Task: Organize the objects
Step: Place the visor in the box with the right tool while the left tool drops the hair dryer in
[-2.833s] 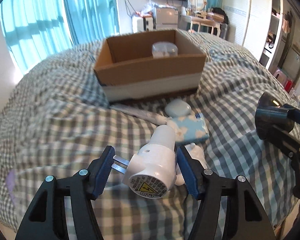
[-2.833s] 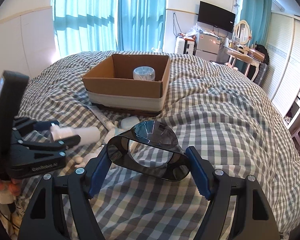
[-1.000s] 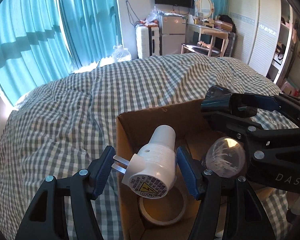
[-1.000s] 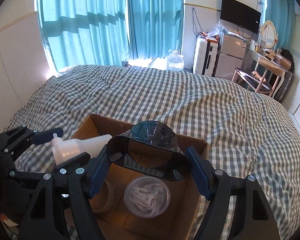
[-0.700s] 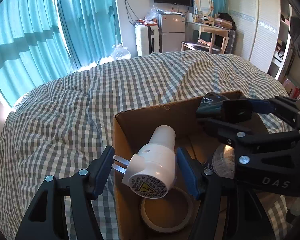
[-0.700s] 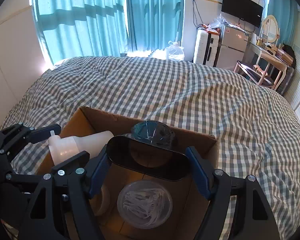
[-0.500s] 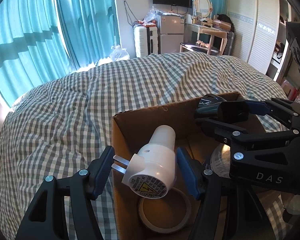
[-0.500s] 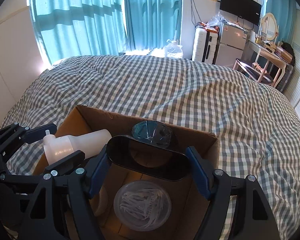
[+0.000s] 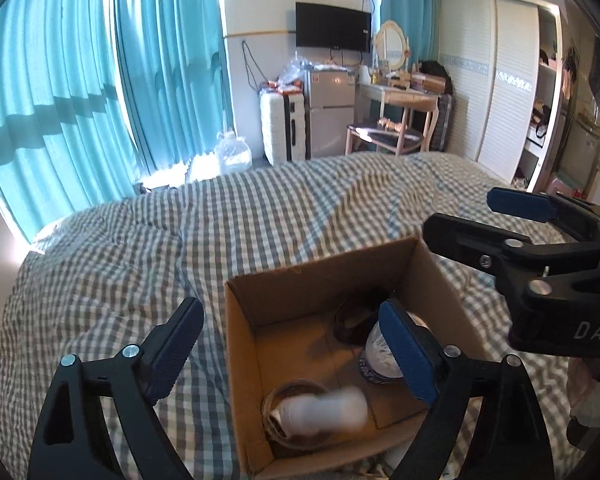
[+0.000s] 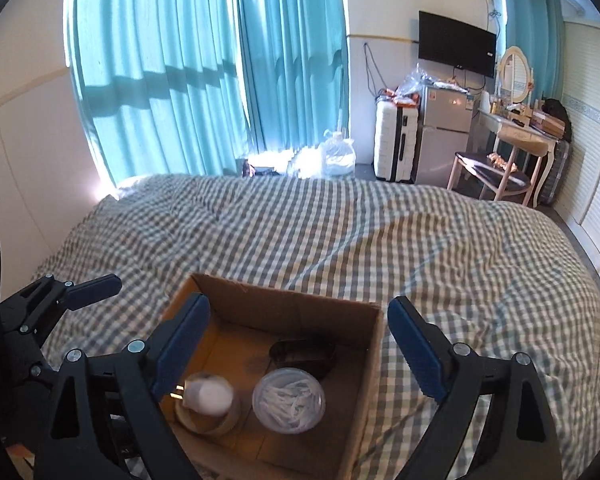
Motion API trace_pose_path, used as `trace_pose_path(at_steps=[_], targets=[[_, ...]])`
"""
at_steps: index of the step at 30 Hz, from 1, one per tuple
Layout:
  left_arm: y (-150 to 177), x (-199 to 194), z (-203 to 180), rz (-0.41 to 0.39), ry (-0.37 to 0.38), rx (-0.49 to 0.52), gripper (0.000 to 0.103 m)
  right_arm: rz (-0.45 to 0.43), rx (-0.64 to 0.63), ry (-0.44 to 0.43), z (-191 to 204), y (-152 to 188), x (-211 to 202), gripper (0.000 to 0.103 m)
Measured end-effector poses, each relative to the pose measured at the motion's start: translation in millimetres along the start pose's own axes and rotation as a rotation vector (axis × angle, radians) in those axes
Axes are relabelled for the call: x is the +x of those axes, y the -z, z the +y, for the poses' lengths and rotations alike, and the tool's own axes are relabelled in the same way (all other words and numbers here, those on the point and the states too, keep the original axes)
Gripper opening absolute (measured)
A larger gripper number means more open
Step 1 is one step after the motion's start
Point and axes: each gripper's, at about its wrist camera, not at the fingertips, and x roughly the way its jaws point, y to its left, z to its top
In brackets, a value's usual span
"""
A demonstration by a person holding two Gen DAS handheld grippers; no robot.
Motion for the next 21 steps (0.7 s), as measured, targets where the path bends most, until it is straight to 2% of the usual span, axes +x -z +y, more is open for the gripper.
trace_pose_path(at_steps=[7,13,21], targets=[[-12.7,-81.7,0.4,-0.086,-0.012,-0.030,0.098,-0.108,-0.004,0.052,6.5,-7.7,-94.0,0.091],[-2.4,-141.1,-0.1,-0.137,-0.021,-0.042,0.101,-0.192,-0.024,0.088,19.0,0.3,-171.0,0.096],[33.9,-184.8,-4.0,-0.149,-0.055,-0.070,0.101,-0.185,-0.054,0.094,42.6,40.1,-222.9,0.096]])
